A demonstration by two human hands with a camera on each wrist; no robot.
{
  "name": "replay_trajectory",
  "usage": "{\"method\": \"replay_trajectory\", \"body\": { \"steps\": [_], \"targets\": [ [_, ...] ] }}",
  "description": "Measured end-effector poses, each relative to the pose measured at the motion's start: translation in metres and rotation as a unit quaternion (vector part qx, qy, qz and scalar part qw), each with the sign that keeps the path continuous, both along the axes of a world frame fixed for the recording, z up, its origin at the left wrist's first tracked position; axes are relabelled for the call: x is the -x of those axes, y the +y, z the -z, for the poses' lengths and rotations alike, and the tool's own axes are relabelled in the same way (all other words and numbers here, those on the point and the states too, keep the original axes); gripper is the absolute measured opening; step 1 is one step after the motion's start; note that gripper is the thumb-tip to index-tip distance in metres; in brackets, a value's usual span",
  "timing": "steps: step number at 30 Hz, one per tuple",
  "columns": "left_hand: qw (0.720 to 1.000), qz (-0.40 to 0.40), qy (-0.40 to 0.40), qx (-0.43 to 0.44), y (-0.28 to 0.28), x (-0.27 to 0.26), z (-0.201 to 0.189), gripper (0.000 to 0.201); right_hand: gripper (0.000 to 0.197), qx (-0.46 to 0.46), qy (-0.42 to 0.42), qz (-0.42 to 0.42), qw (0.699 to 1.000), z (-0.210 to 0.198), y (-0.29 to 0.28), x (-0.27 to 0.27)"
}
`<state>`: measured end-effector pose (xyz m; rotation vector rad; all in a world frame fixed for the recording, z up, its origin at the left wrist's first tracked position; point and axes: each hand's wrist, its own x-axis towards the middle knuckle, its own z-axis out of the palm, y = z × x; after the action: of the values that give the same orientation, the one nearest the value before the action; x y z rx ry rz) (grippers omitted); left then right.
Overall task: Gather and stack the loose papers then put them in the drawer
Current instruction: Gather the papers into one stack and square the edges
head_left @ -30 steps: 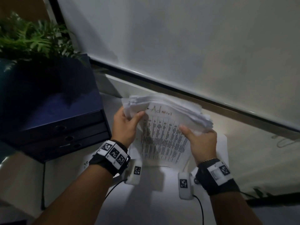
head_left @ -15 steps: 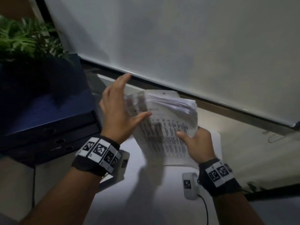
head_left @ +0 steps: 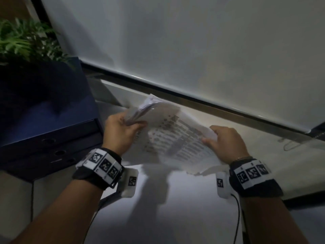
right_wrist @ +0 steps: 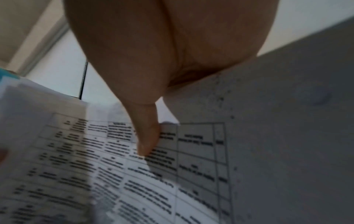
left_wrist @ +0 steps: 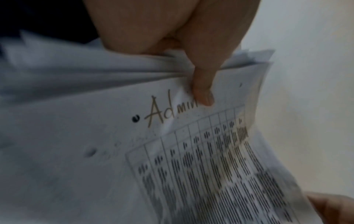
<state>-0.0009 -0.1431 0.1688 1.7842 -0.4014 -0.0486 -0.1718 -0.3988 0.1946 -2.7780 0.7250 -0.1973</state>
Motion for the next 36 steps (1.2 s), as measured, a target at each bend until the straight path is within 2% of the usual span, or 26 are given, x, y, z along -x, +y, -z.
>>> {"method": "replay_trajectory", "body": {
  "steps": [2,4,7,9,11,13,17,19,20,22,24,26,28,30,31,32,34,36],
  "targets": [
    [0.997,-0.052,0.029,0.052,-0.004,0.016,0.013,0.012,0.019,0.089,0.000,-0.005,0.996,-0.008,0.006,-0.002],
    [0.991,-0.076,0.091,0.069,-0.006,0.028,0.041,0.014,0.017,0.130,0.025,-0.011,0.991,-0.007,0.016,-0.003],
    [0.981,-0.079,0.174,0.037,-0.008,0.038,0.086,0.022,0.026,0.113,0.110,-0.007,0.987,0.018,0.027,-0.008],
    [0.977,-0.062,0.199,0.053,-0.012,0.043,0.095,0.018,0.026,0.080,0.150,-0.007,0.986,0.033,0.030,-0.012],
    [0.974,-0.058,0.209,0.065,-0.016,0.042,0.094,0.022,0.018,0.077,0.153,-0.006,0.985,0.035,0.031,-0.016],
    [0.971,-0.067,0.216,0.072,-0.014,0.036,0.096,0.015,0.012,0.100,0.133,-0.008,0.986,0.031,0.029,-0.016],
    [0.974,-0.068,0.211,0.038,-0.008,0.028,0.093,0.014,0.013,0.097,0.139,-0.028,0.985,0.024,0.027,-0.015],
    [0.983,-0.070,0.164,0.047,-0.009,0.024,0.081,0.016,0.014,0.069,0.136,-0.033,0.988,0.022,0.027,-0.013],
    [0.989,-0.073,0.121,0.049,-0.011,0.020,0.073,0.021,0.013,0.054,0.123,-0.027,0.991,0.020,0.025,-0.012],
    [0.994,-0.088,0.065,0.016,-0.012,0.011,0.066,0.064,0.012,0.004,0.090,-0.002,0.996,0.018,0.018,-0.009],
    [0.987,-0.140,0.068,-0.031,-0.012,0.009,0.067,0.102,0.012,-0.088,0.050,0.021,0.995,0.017,0.010,-0.004],
    [0.977,-0.156,0.128,-0.074,-0.020,0.017,0.079,0.110,0.012,-0.204,0.003,0.048,0.978,0.025,0.004,-0.001],
    [0.954,-0.100,0.270,-0.080,-0.028,0.030,0.105,0.099,0.011,-0.321,-0.020,0.076,0.944,0.042,0.005,0.001],
    [0.903,-0.013,0.423,-0.079,-0.032,0.047,0.128,0.086,0.018,-0.430,-0.017,0.109,0.896,0.071,0.008,0.007],
    [0.884,0.013,0.460,-0.086,-0.031,0.053,0.140,0.081,0.023,-0.464,-0.004,0.131,0.876,0.087,0.010,0.011],
    [0.874,0.031,0.473,-0.105,-0.028,0.057,0.147,0.074,0.028,-0.486,0.008,0.152,0.860,0.105,0.011,0.016],
    [0.888,0.043,0.423,-0.172,-0.022,0.058,0.162,0.050,0.034,-0.503,0.039,0.184,0.843,0.139,0.018,0.029],
    [0.884,0.083,0.352,-0.296,-0.016,0.065,0.162,0.026,0.043,-0.483,0.076,0.201,0.849,0.168,0.028,0.041]
  ]
}}
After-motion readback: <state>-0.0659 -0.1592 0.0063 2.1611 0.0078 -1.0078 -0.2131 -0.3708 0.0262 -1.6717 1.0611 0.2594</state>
